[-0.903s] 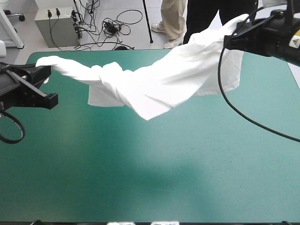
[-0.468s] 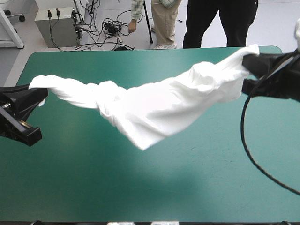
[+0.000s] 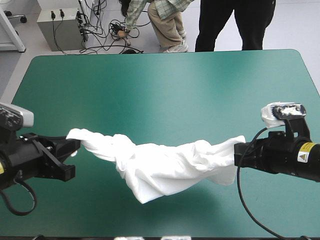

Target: Fold the cloth

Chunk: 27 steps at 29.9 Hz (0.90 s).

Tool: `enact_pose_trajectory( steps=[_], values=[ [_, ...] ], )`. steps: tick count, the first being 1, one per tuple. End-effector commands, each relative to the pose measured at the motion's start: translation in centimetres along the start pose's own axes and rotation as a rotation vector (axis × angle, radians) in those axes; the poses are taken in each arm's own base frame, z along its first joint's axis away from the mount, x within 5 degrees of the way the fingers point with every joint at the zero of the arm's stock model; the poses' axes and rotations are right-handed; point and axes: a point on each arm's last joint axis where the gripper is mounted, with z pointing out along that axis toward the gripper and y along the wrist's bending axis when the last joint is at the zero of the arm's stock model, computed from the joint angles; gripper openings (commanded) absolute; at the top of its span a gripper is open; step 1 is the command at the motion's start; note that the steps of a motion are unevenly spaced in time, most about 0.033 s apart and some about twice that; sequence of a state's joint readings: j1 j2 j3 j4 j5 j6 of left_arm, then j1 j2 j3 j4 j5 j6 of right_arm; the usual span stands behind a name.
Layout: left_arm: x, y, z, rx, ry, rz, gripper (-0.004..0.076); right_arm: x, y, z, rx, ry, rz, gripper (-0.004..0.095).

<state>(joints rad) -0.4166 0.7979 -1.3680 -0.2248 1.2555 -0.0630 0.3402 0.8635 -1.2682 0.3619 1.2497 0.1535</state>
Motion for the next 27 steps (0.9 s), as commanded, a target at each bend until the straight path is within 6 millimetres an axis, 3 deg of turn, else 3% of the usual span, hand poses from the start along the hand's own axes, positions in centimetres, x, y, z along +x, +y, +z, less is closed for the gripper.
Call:
enact_pose_trajectory(
  steps=[1,5,9,13,20,27],
  values=[
    [1.9,0.4,1.9,0.010,0.122,-0.068,-0.0009,0.7,-0.4,1.1,-0.009,0.040,0.034,-0.0017],
    [3.4,1.5,4.9,-0.033,0.242,-0.088,-0.0009,0.5,-1.5,3.0,0.047,0.057,0.041,-0.0017],
    [2.6,2.6,7.9,-0.096,0.281,-0.076,-0.0009,-0.9,-3.0,5.3,0.154,0.055,0.009,-0.0017],
    [1.5,3.7,11.6,-0.139,0.302,-0.046,-0.0009,-2.5,-4.5,9.0,0.222,0.088,-0.022,-0.0017],
    [0.9,6.4,20.3,-0.231,0.390,0.011,-0.0009,-4.5,-7.8,17.1,0.314,0.166,-0.063,-0.0017],
    [1.2,8.7,27.0,-0.300,0.367,0.112,-0.0009,-5.4,-9.7,22.4,0.339,0.217,-0.074,-0.0017]
  ],
)
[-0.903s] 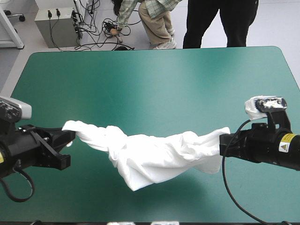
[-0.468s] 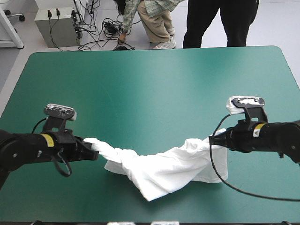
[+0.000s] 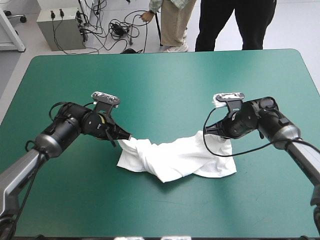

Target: Fold the cloth

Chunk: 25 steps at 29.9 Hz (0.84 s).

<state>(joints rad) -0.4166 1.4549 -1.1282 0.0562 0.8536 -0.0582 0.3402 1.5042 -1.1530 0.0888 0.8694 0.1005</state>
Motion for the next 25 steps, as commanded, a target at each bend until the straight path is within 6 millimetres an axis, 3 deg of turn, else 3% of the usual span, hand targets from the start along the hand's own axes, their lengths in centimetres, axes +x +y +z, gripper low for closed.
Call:
enact_pose_trajectory(
  steps=[1,10,16,18,21,23,25],
  values=[
    [-1.9,0.2,0.6,-0.032,-0.123,0.028,-0.0009,-2.4,0.1,-0.4,0.004,-0.115,-0.030,-0.0017],
    [-3.7,0.5,3.8,-0.073,-0.235,0.039,-0.0009,-5.6,-0.1,0.6,0.054,-0.214,-0.076,-0.0017],
    [-4.1,0.3,5.1,-0.066,-0.235,0.041,-0.0001,-6.6,-1.3,1.9,0.064,-0.203,-0.038,0.0013],
    [-4.2,0.3,5.3,-0.065,-0.234,0.039,0.0036,-6.7,-1.7,2.1,0.061,-0.196,-0.023,0.0102],
    [-4.5,0.3,5.4,-0.066,-0.230,0.049,0.0156,-6.7,-1.9,2.0,0.066,-0.185,-0.045,0.0336],
    [-4.6,0.3,5.3,-0.070,-0.230,0.066,0.0279,-6.9,-1.9,1.7,0.069,-0.189,-0.065,0.0530],
    [-5.0,0.4,4.9,-0.074,-0.228,0.066,0.0391,-7.4,-1.8,1.2,0.067,-0.205,-0.066,0.0663]
  ],
)
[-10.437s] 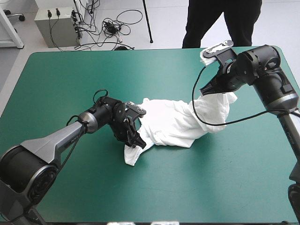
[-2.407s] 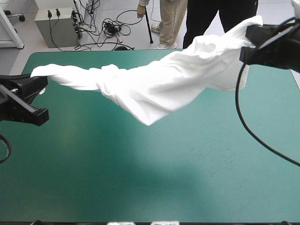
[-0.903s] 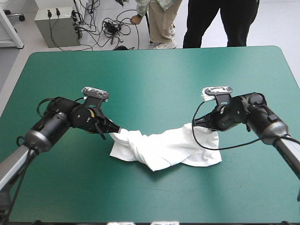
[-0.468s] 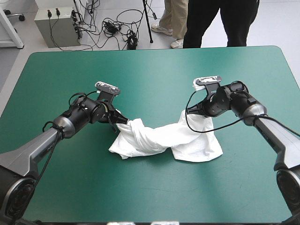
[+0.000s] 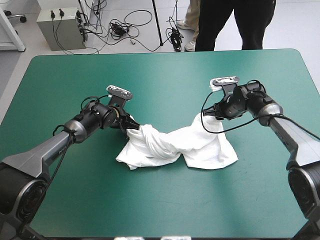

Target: Fold the cloth

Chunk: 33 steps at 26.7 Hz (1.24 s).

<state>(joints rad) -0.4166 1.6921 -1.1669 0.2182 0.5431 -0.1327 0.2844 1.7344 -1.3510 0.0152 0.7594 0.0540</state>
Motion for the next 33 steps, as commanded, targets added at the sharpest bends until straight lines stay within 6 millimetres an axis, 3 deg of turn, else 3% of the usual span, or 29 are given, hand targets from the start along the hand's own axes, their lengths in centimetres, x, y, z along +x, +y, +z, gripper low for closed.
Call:
enact_pose_trajectory(
  steps=[1,5,11,19,23,26,28,31,33],
  values=[
    [-2.2,0.5,-2.6,-0.012,-0.094,-0.005,0.0437,-2.1,-0.1,-3.4,-0.004,-0.124,-0.019,0.0725],
    [-2.9,1.4,-4.3,-0.077,0.023,0.013,0.0480,-3.1,-0.1,-5.5,0.010,-0.111,-0.060,0.0741],
    [-2.8,2.6,-9.1,-0.148,0.225,0.018,0.0480,-3.1,-0.4,-12.3,0.056,-0.206,-0.088,0.0740],
    [-1.0,1.3,-16.4,0.063,0.184,-0.037,0.0480,0.7,-1.3,-22.4,0.141,-0.337,-0.070,0.0740],
    [-0.2,0.3,-18.7,0.137,0.131,-0.027,0.0480,3.3,-1.5,-25.3,0.144,-0.320,-0.044,0.0739],
    [1.1,-0.4,-17.4,0.142,0.186,0.001,0.0480,5.2,-1.5,-26.4,0.141,-0.286,-0.034,0.0739],
    [2.2,-0.7,-15.4,0.142,0.207,0.002,0.0480,6.5,-1.5,-26.7,0.129,-0.288,-0.028,0.0739],
    [3.9,-1.1,-11.8,0.122,0.248,0.012,0.0480,8.2,-1.6,-25.8,0.133,-0.249,-0.031,0.0739],
    [4.1,-1.3,-10.5,0.123,0.263,0.014,0.0480,8.8,-1.7,-25.1,0.136,-0.218,-0.033,0.0739]
  ],
)
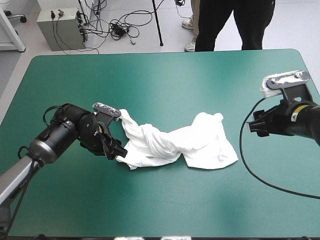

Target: Fold the cloth

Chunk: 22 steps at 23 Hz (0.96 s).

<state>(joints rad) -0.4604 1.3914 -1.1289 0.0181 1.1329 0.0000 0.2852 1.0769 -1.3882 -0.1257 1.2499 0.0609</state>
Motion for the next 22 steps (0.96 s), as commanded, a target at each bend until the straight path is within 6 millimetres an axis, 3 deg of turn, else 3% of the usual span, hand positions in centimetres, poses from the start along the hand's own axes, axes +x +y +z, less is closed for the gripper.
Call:
enact_pose_trajectory(
  steps=[1,4,9,12,14,16,22],
  values=[
    [-0.7,-0.2,0.6,-0.001,-0.063,0.004,0.0480,1.0,-0.2,-0.1,0.016,0.008,-0.003,0.0739],
    [-2.0,-0.5,3.1,0.027,-0.046,-0.007,0.0480,2.2,-0.1,1.3,0.017,0.068,-0.010,0.0739],
    [-2.8,-0.5,8.5,0.028,0.114,-0.009,0.0480,2.3,-0.1,1.4,0.020,0.073,-0.020,0.0739],
    [-2.7,-0.7,9.8,0.047,0.163,-0.018,0.0460,2.3,-0.1,1.4,0.018,0.073,-0.019,0.0739],
    [-2.8,-1.2,10.2,0.095,0.173,-0.015,0.0379,2.6,-0.2,1.8,0.029,0.090,-0.025,0.0739],
    [-2.8,-1.5,10.2,0.126,0.170,-0.029,0.0234,3.5,-0.2,3.1,0.052,0.137,-0.039,0.0739],
    [-2.9,-1.5,10.2,0.132,0.164,-0.014,-0.0010,4.3,0.4,7.3,0.029,0.161,-0.058,0.0739]
  ],
)
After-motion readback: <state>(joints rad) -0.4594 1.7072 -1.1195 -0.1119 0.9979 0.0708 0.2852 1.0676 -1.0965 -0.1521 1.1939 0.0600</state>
